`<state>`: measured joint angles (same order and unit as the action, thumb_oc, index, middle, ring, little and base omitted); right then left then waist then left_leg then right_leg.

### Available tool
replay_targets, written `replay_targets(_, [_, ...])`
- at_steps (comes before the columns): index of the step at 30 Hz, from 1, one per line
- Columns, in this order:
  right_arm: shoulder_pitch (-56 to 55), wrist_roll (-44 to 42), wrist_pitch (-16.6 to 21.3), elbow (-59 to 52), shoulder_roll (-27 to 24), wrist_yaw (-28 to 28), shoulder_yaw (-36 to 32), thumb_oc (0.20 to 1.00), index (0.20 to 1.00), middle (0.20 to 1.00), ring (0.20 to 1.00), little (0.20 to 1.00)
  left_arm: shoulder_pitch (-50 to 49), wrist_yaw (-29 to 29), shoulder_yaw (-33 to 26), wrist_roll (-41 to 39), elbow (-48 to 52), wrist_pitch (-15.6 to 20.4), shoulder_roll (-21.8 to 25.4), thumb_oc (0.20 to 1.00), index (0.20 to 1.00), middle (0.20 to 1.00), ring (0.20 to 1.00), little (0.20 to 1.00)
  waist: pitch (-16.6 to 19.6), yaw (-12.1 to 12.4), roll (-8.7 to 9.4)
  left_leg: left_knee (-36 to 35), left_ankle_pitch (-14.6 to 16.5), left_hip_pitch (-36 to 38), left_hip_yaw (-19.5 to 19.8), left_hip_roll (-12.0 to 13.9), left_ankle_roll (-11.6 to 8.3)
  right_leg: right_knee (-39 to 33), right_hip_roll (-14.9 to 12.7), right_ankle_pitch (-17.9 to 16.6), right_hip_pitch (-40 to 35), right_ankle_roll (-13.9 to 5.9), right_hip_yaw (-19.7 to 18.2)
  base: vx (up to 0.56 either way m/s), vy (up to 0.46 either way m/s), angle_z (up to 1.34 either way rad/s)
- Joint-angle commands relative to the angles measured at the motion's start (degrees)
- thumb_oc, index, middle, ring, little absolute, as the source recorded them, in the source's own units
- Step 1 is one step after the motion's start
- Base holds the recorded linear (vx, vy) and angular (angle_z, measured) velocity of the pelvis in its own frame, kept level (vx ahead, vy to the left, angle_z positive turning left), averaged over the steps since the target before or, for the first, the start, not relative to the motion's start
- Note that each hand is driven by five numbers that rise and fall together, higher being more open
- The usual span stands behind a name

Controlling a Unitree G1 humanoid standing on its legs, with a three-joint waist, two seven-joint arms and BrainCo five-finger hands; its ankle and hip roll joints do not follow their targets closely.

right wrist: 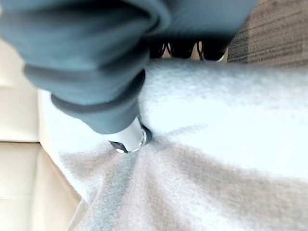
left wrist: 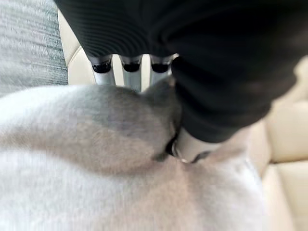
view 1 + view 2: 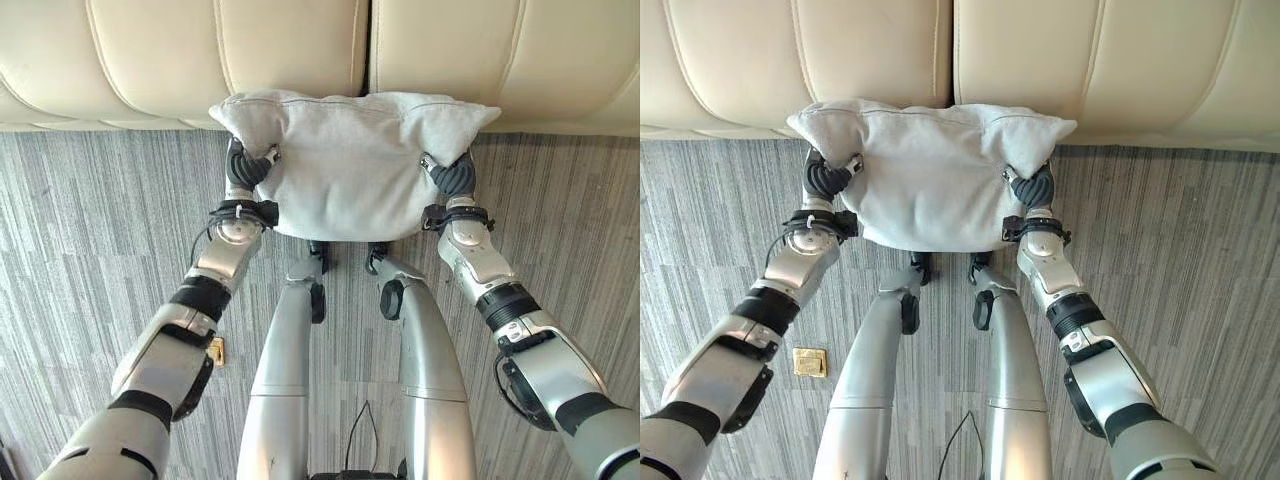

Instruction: Pick up all the scattered cushions and arrange them neatly on the sofa.

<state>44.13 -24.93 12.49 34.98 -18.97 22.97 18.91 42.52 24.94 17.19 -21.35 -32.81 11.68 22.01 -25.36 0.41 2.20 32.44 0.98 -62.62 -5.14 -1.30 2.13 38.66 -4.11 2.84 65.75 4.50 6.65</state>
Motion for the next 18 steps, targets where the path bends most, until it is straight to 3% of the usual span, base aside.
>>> replay_targets(1, [-4.7, 1.0, 7.4, -11.3, 4.7, -5.1, 0.8, 0.2, 0.2, 0.2, 0.2, 0.2, -3.9, -1.4, 0.7, 2.6, 7.2, 8.0, -3.6, 0.2, 0.2, 0.2, 0.2, 0.2, 7.8, -0.5, -1.31, -0.5, 7.0, 6.7, 5.5, 0.9, -2.56, -6.0, -0.5, 2.8, -8.5, -6.76, -3.5, 0.03, -0.04, 0.04])
replay_targets(3, [-9.7, 2.4, 7.1, -16.1, 4.8, -6.3, 0.9, 0.2, 0.2, 0.2, 0.2, 0.2, -8.5, -2.5, 0.3, 2.9, 12.0, 8.0, -4.9, 0.2, 0.2, 0.2, 0.2, 0.2, 7.7, -0.5, -1.12, -4.6, 6.1, 12.9, 5.5, 0.6, -2.88, -9.5, -0.6, 2.1, -14.2, -7.02, -3.0, 0.02, -0.042, 0.03])
replay_targets(4, [-11.7, 2.7, 6.8, -17.9, 4.7, -7.0, 1.0, 0.2, 0.2, 0.2, 0.2, 0.2, -10.5, -2.8, 0.3, 3.1, 13.7, 8.3, -5.1, 0.2, 0.2, 0.2, 0.2, 0.2, 7.4, -0.7, -0.9, -5.5, 4.3, 14.2, 5.3, 0.4, -2.63, -11.3, -1.0, 0.2, -15.8, -6.67, -2.6, 0.06, -0.032, -0.01])
replay_targets(5, [-11.9, 2.8, 6.8, -18.0, 4.7, -7.0, 1.1, 0.2, 0.2, 0.2, 0.2, 0.2, -10.7, -2.8, 0.3, 3.1, 13.7, 8.2, -5.2, 0.2, 0.2, 0.2, 0.2, 0.2, 7.5, -0.6, -1.03, -5.4, 6.0, 15.2, 5.6, 0.6, -2.88, -10.8, -0.7, 1.9, -16.5, -7.01, -2.9, 0.03, -0.06, 0.0])
replay_targets(6, [-16.7, 3.4, 6.5, -22.0, 4.7, -9.1, 1.5, 0.2, 0.2, 0.2, 0.2, 0.2, -15.1, -4.4, 0.0, 3.1, 17.3, 8.3, -5.7, 0.2, 0.2, 0.2, 0.2, 0.2, 7.9, -0.6, -0.71, -9.2, 3.5, 20.3, 5.3, 0.3, -3.08, -14.6, -1.1, -0.3, -21.7, -6.92, -2.1, 0.08, -0.053, 0.02])
replay_targets(8, [-19.3, 4.1, 6.0, -24.2, 4.2, -10.4, 1.6, 0.2, 0.2, 0.2, 0.2, 0.2, -17.7, -5.3, 0.1, 3.3, 18.9, 8.2, -5.7, 0.2, 0.2, 0.2, 0.2, 0.2, 8.1, -0.6, -0.63, -11.1, 3.2, 23.8, 5.5, 0.2, -3.15, -16.5, -1.0, -0.4, -25.2, -7.0, -2.0, 0.18, -0.085, 0.06])
replay_targets(9, [-26.4, 5.5, 5.4, -30.2, 1.6, -13.9, 1.0, 0.2, 0.2, 0.2, 0.2, 0.2, -25.1, -7.8, -0.6, 4.6, 23.6, 8.2, -4.3, 0.2, 0.2, 0.2, 0.2, 0.2, 9.1, -0.4, -0.39, -16.5, 2.4, 33.6, 5.7, 0.5, -3.63, -21.2, -0.7, -0.8, -34.8, -7.25, -1.4, 0.28, -0.102, 0.08])
replay_targets(10, [-26.4, 5.5, 5.4, -30.2, 1.6, -13.9, 1.0, 0.2, 0.2, 0.2, 0.2, 0.2, -25.1, -7.8, -0.6, 4.6, 23.6, 8.2, -4.3, 0.2, 0.2, 0.2, 0.2, 0.2, 9.1, -0.4, -0.39, -16.5, 2.4, 33.7, 5.7, 0.5, -3.63, -21.2, -0.7, -0.8, -34.9, -7.25, -1.4, 0.39, -0.131, 0.04])
replay_targets(12, [-33.6, 6.5, 4.7, -35.2, -1.0, -17.1, -0.5, 0.2, 0.2, 0.2, 0.2, 0.2, -33.6, -11.0, -2.1, 3.2, 27.8, 8.4, -2.5, 0.2, 0.2, 0.2, 0.2, 0.2, 11.4, -0.4, -0.23, -21.4, 1.5, 42.8, 5.7, 1.0, -4.01, -25.7, 0.0, -1.0, -44.2, -7.55, -0.7, 0.3, -0.086, -0.02])
replay_targets(18, [-44.5, 8.0, 4.1, -40.9, -3.6, -20.6, -5.5, 0.2, 0.2, 0.2, 0.2, 0.2, -43.4, -15.4, -4.9, 1.5, 32.6, 7.8, 0.0, 0.2, 0.2, 0.2, 0.2, 0.2, 15.8, -1.0, 0.27, -25.1, -0.8, 53.3, 4.8, 2.3, -5.55, -31.9, 2.0, -0.6, -56.7, -7.4, -0.2, 0.22, -0.095, 0.01])
